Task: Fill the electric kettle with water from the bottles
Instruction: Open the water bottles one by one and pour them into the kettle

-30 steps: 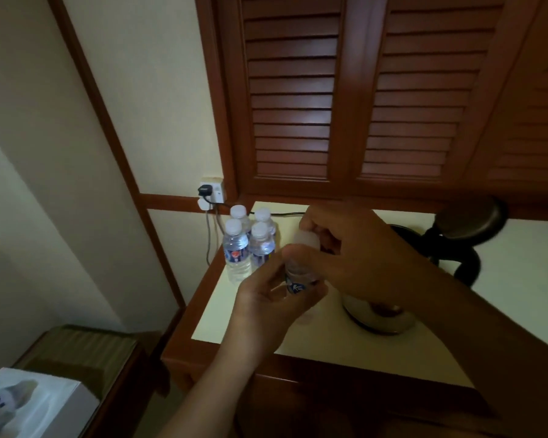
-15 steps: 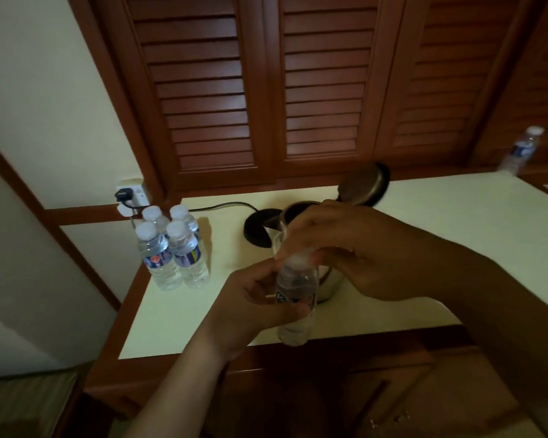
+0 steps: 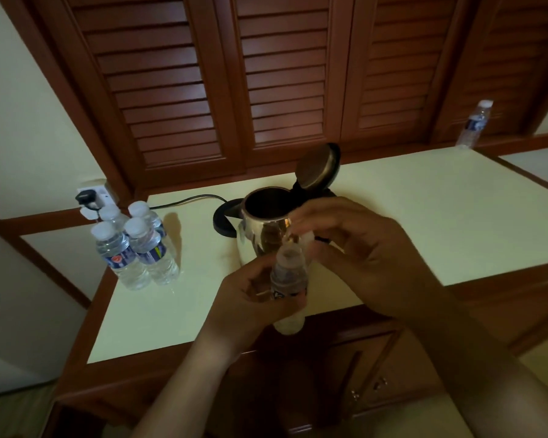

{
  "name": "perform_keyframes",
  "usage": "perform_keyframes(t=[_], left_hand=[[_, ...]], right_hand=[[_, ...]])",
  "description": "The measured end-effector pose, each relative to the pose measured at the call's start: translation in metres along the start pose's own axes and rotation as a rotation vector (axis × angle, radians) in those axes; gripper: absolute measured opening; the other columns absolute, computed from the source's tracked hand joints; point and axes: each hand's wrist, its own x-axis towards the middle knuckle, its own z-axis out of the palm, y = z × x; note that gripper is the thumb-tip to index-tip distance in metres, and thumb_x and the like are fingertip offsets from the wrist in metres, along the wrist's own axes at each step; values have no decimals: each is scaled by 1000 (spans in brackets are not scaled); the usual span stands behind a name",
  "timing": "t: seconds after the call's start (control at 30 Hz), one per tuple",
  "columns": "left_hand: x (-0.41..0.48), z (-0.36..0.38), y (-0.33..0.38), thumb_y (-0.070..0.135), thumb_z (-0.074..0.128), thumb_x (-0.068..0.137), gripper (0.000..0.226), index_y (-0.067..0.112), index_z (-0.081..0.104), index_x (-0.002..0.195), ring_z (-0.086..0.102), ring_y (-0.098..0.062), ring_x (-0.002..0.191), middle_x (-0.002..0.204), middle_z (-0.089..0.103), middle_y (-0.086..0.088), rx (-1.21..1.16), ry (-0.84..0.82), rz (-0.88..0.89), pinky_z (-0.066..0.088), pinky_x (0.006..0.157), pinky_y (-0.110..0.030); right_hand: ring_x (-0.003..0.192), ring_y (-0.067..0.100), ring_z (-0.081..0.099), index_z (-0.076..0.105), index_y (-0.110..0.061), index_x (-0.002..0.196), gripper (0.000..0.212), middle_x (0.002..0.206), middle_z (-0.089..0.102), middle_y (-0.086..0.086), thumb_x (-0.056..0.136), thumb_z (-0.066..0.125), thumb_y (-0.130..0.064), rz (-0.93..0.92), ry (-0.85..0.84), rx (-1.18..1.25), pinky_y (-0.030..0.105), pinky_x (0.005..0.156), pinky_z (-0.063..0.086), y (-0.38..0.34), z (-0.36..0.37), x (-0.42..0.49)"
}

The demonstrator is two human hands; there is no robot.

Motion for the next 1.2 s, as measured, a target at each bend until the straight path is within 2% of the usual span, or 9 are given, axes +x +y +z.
perform_keyframes(t=[0.13,0.23,0.47,0.67,0.77,0.9,1.0,1.07,1.2], left_hand=[[-2,7,-3,-5,83,78,47,20,75,116,76,-17,104,109,80,0,3,60,7,61,94,-38],[-3,9,-6,-6,82,79,47,17,74,119,76,-18,105,110,80,-1,0,73,24,60,92,-33],[-11,13,-10,-7,84,77,48,18,74,117,76,-18,107,111,80,1,-12,104,-1,60,94,-37],[-15,10,-15,-7,85,76,48,21,76,115,75,-22,108,110,81,-2,-41,148,-50,59,96,-45],[-17,10,-17,-7,84,76,50,19,74,117,75,-21,109,111,80,-2,-48,157,-58,59,96,-45],[-18,10,-17,-6,84,77,50,16,73,121,75,-21,109,112,80,-2,-40,163,-55,59,98,-48],[-19,10,-15,-3,84,79,50,17,72,123,74,-20,111,114,80,0,-24,172,-39,58,100,-49],[-19,9,-12,-1,84,80,51,18,71,125,74,-18,113,116,79,1,-17,176,-24,58,101,-49],[-17,7,-5,1,82,82,52,17,69,130,72,-15,116,120,78,3,7,185,21,58,101,-44]], right_hand=[[108,10,69,74,-14,99,14,114,71,-3,91,72,-3,325,309,100,21,88,54,39,25,-33],[94,1,69,71,-14,92,10,103,73,-5,88,76,-7,495,295,-4,13,81,51,74,32,-54],[96,11,65,70,-20,82,12,102,68,-4,90,65,-27,402,46,-514,25,85,50,131,27,-62],[93,13,67,74,-16,80,12,99,72,-1,89,73,-8,358,59,-464,21,85,50,139,22,-65],[98,15,68,76,-15,89,2,103,72,-2,89,75,-14,386,47,-417,11,84,46,142,21,-66],[124,16,55,63,-21,129,53,134,59,-4,88,68,-54,480,17,-537,23,101,39,144,18,-61],[155,21,12,28,-21,157,93,167,22,0,87,44,-80,539,-158,-768,40,125,11,147,16,-56],[157,19,-6,9,-20,162,106,171,2,0,84,28,-89,595,-270,-805,46,127,0,151,17,-54],[155,16,-17,-6,-18,162,115,170,-12,-1,79,15,-95,612,-374,-851,48,126,-5,153,20,-55]])
